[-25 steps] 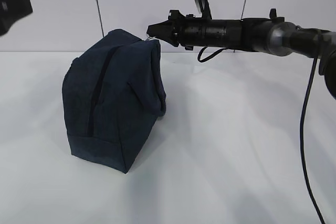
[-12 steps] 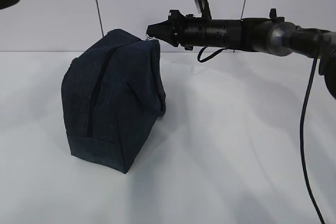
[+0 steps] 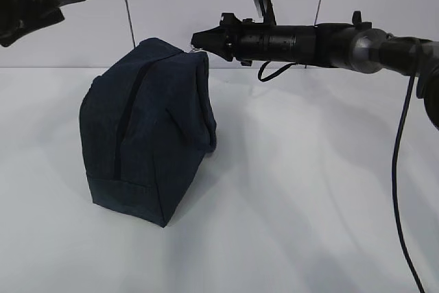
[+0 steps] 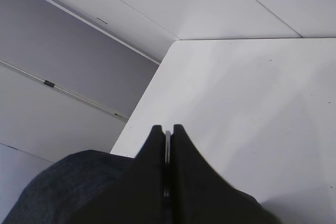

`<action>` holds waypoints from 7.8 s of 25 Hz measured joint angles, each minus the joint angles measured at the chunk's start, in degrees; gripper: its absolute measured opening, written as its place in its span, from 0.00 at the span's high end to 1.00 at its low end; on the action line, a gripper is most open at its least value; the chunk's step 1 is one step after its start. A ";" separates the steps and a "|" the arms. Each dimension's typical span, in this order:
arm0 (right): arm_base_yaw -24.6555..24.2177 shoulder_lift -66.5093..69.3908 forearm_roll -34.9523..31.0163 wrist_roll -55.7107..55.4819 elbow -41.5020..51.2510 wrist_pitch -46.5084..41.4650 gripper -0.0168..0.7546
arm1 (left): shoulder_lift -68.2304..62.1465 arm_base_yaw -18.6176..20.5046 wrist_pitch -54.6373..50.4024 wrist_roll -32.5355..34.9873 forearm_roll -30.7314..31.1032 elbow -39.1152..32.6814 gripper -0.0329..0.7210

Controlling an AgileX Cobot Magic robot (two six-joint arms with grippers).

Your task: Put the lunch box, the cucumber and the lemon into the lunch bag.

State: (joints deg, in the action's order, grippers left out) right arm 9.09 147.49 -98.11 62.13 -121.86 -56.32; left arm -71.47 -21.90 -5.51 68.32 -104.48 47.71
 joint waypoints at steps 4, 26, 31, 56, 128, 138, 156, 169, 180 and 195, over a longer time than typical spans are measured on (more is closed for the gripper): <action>0.00 0.00 0.11 0.00 -0.12 -0.10 0.95 | -2.88 4.27 -13.39 -0.12 3.85 0.08 0.42; 0.00 0.00 0.22 0.00 -0.23 -0.95 0.95 | -25.46 10.70 -28.83 -29.85 45.92 26.95 0.47; 0.00 0.00 0.46 0.00 -0.23 -1.39 0.95 | -32.01 10.70 -32.21 -31.08 46.20 32.88 0.47; 0.00 0.00 4.06 0.00 -0.23 -3.06 0.95 | -38.35 8.86 -35.65 -35.69 54.38 39.30 0.47; 0.33 0.00 18.72 -12.79 -0.67 1.63 0.95 | -35.76 7.78 -41.81 -22.99 56.29 40.11 0.91; 0.45 0.11 17.96 -14.25 -0.74 2.64 0.75 | -35.13 7.78 -42.54 -22.99 56.39 40.11 0.91; -2.43 0.56 9.65 -12.86 -8.41 -9.13 0.22 | -34.51 7.78 -43.66 -25.86 59.09 40.11 0.91; -2.56 0.32 18.86 -19.02 -19.47 -12.55 0.23 | -37.85 7.78 -41.76 -27.59 56.82 40.11 0.91; -2.56 -3.13 22.66 -20.47 -19.69 -13.20 0.23 | -39.42 7.78 -39.43 -27.95 54.26 40.35 0.33; -0.12 -14.83 53.22 -37.88 -19.69 -14.42 0.23 | -27.25 7.78 -50.02 -40.55 68.51 40.35 0.19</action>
State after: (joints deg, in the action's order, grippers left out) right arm 8.96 132.67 -44.89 24.26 -141.54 -70.74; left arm -98.72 -14.13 -55.52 27.77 -35.97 88.06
